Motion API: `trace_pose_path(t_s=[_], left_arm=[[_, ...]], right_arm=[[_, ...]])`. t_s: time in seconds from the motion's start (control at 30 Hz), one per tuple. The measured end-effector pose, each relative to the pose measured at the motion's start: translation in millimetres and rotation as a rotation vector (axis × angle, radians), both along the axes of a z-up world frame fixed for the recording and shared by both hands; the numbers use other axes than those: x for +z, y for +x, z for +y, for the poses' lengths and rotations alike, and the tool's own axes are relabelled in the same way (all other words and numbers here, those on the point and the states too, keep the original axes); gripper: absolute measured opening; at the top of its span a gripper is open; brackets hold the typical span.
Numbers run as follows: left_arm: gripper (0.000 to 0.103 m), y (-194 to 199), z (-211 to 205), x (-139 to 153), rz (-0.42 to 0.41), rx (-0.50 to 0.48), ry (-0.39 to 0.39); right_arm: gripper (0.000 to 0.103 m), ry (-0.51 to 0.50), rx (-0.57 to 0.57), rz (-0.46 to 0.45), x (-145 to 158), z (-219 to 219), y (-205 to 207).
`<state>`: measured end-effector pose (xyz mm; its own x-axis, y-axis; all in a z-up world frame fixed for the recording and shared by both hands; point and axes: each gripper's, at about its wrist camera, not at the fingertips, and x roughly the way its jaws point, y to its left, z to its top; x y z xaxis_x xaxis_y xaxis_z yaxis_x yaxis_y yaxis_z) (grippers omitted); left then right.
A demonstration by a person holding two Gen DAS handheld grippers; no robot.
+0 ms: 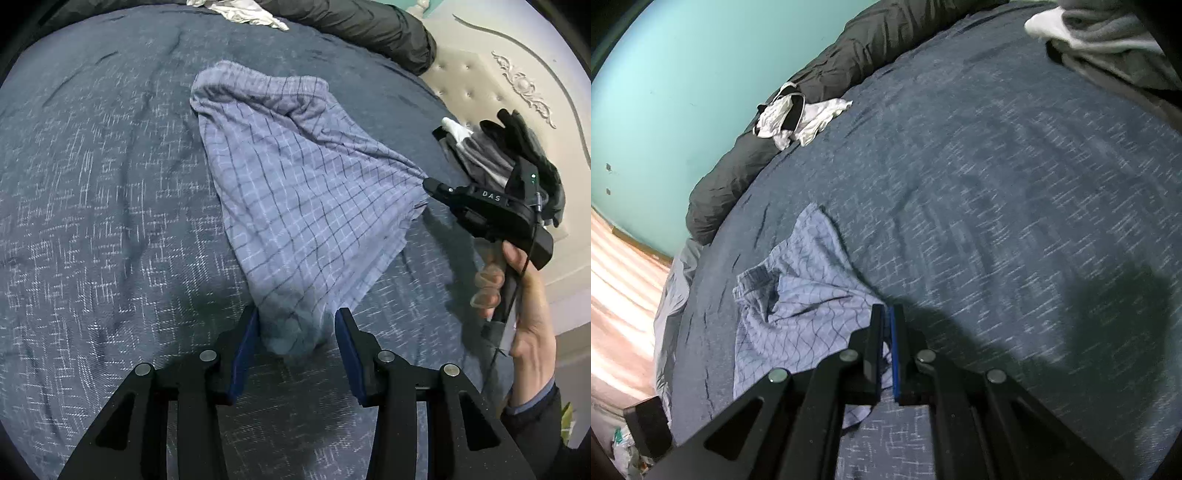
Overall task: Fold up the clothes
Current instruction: 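Grasp the waistband with the right tool and lift it while the left tool withdraws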
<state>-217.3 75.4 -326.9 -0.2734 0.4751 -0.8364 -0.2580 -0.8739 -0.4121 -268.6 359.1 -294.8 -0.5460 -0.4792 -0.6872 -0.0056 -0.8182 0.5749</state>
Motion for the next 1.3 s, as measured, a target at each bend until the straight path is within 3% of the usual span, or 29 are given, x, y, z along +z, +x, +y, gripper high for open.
trace_pose_path(t_s=[0.37, 0.57, 0.7, 0.87, 1.0, 1.3], left_arm=[[0.046, -55, -33, 24, 0.097, 0.110, -0.044], [0.046, -96, -37, 21, 0.117, 0.144, -0.075], [0.047, -110, -40, 15, 0.118, 0.157, -0.062], [0.047, -117, -41, 6, 0.123, 0.151, -0.031], [0.047, -116, -49, -1, 0.122, 0.161, 0.001], [0.047, -97, -77, 0, 0.168, 0.208, 0.045]], right_arm=[[0.004, 0.040, -0.016, -0.051, -9, -1, -4], [0.020, 0.003, -0.058, -0.011, 4, 12, -2], [0.032, -0.058, 0.021, 0.080, 26, -4, -1], [0.035, -0.007, 0.182, 0.140, 44, -54, -9], [0.035, 0.075, 0.311, 0.143, 44, -102, -22], [0.036, 0.201, 0.407, 0.105, 30, -149, -50]])
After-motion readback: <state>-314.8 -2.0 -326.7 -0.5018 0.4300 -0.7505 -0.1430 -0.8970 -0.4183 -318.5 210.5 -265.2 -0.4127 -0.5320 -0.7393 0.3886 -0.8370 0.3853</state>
